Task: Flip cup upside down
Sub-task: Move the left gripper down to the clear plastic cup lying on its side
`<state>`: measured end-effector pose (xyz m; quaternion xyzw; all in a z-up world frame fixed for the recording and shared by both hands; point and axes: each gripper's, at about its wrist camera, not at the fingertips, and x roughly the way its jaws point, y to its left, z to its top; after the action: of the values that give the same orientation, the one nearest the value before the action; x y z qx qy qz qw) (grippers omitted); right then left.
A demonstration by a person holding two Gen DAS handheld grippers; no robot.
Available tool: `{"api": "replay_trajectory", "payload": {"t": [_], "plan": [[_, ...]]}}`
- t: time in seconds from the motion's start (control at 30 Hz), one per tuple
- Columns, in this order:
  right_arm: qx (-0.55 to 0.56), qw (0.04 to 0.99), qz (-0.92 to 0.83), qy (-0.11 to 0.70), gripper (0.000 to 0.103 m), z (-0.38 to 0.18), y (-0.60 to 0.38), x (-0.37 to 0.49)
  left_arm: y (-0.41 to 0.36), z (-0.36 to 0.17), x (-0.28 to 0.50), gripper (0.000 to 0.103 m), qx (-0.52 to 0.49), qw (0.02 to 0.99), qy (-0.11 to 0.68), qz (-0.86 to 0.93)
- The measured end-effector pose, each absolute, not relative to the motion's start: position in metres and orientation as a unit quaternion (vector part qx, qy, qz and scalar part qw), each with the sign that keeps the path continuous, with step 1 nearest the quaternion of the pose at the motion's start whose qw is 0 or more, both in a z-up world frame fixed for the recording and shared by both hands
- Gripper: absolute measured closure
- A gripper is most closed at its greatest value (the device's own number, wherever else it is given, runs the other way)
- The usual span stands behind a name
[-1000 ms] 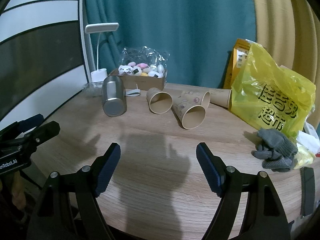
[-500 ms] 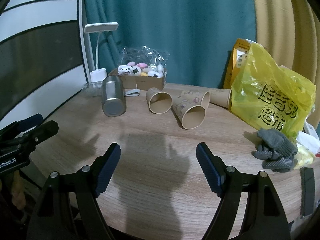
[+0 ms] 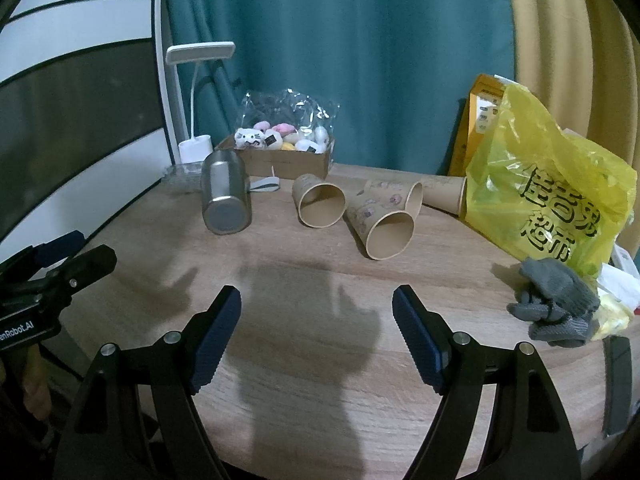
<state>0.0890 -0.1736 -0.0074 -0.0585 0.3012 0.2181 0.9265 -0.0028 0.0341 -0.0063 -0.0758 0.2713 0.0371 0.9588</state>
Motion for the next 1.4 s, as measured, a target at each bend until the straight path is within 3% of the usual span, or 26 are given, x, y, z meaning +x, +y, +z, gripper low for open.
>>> {"api": "replay_trajectory", "payload": {"t": [0.27, 0.63, 1.07, 1.4], "plan": [[-0.069, 0.918, 0.228, 0.318, 0.022, -0.014, -0.158, 0.109, 0.071, -0.017, 0.028, 0.019, -0.088, 0.945, 0.311, 0.057], [-0.107, 0.897, 0.254, 0.346, 0.022, -0.018, -0.112, 0.163, 0.173, -0.027, 0.131, 0.019, -0.05, 0.913, 0.394, 0.094], [-0.115, 0.878, 0.278, 0.373, 0.022, -0.02, -0.073, 0.229, 0.208, -0.041, 0.269, 0.019, 0.215, 0.838, 0.5, 0.031], [-0.108, 0.876, 0.264, 0.388, 0.022, -0.031, -0.087, 0.256, 0.219, -0.062, 0.323, 0.019, 0.299, 0.797, 0.525, -0.016]]}}
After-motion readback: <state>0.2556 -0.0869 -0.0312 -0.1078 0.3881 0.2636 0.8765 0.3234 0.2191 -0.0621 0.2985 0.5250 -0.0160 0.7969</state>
